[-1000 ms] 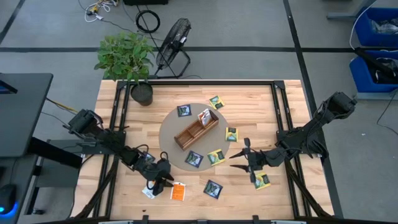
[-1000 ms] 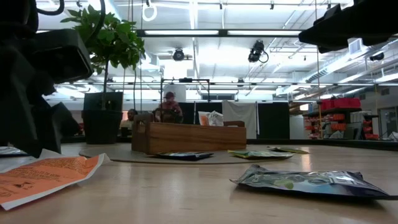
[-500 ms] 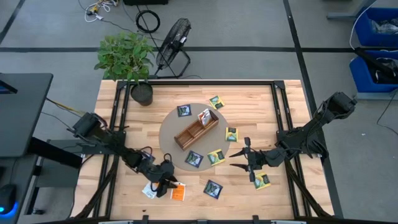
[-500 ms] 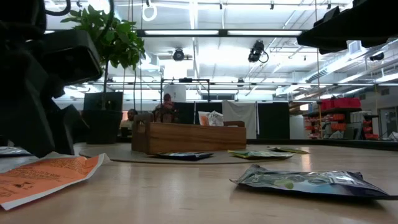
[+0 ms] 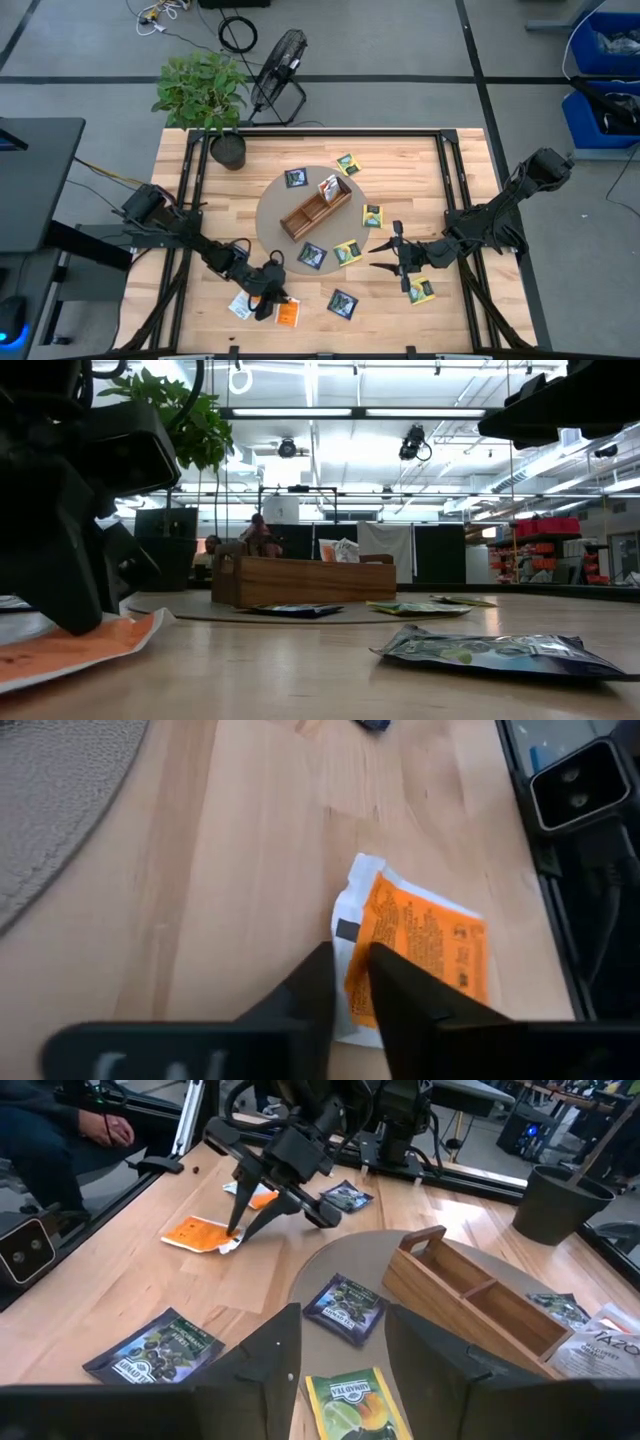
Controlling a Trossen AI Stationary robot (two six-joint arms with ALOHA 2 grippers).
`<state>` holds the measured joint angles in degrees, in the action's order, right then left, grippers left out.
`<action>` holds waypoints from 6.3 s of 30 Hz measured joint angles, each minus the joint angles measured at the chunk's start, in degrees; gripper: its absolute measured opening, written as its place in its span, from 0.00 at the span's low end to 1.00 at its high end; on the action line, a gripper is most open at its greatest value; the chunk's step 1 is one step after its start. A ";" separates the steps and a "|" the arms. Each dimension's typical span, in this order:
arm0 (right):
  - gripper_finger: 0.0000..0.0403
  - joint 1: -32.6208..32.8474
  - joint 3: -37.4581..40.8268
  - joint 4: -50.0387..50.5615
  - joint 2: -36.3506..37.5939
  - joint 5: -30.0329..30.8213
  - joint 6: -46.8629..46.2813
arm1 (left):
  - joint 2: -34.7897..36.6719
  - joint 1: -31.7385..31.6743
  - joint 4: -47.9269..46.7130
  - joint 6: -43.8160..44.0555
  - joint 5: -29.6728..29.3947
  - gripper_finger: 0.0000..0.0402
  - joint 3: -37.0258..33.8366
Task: Pick & Place Tea
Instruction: Put the orange tea bag into the right section of the wooden organizer
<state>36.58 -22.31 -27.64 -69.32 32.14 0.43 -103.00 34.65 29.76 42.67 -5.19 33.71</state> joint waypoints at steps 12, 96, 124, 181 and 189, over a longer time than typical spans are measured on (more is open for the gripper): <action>0.38 -0.50 0.00 0.07 0.00 0.39 0.02 | 2.93 -2.67 0.31 -8.29 -1.11 0.01 -0.35; 0.38 -28.22 -11.08 12.80 -3.39 -22.83 -13.73 | 5.90 -26.03 -2.62 -41.85 -12.73 0.01 17.38; 0.00 -30.74 -11.08 13.23 -3.58 -25.63 -9.24 | 5.90 -25.77 -2.13 -42.17 -11.32 0.21 17.33; 0.00 -60.67 -7.72 -12.78 -21.46 -54.47 19.14 | 6.49 -7.23 60.22 -45.11 -20.46 0.30 -20.22; 0.00 -62.14 -7.74 -15.34 -22.64 -57.21 19.82 | 6.48 -7.26 60.24 -45.46 -20.45 0.30 -20.22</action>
<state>-25.56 -30.04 -42.98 -91.96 -25.07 20.24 -96.52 27.40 90.00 -2.79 -25.64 13.50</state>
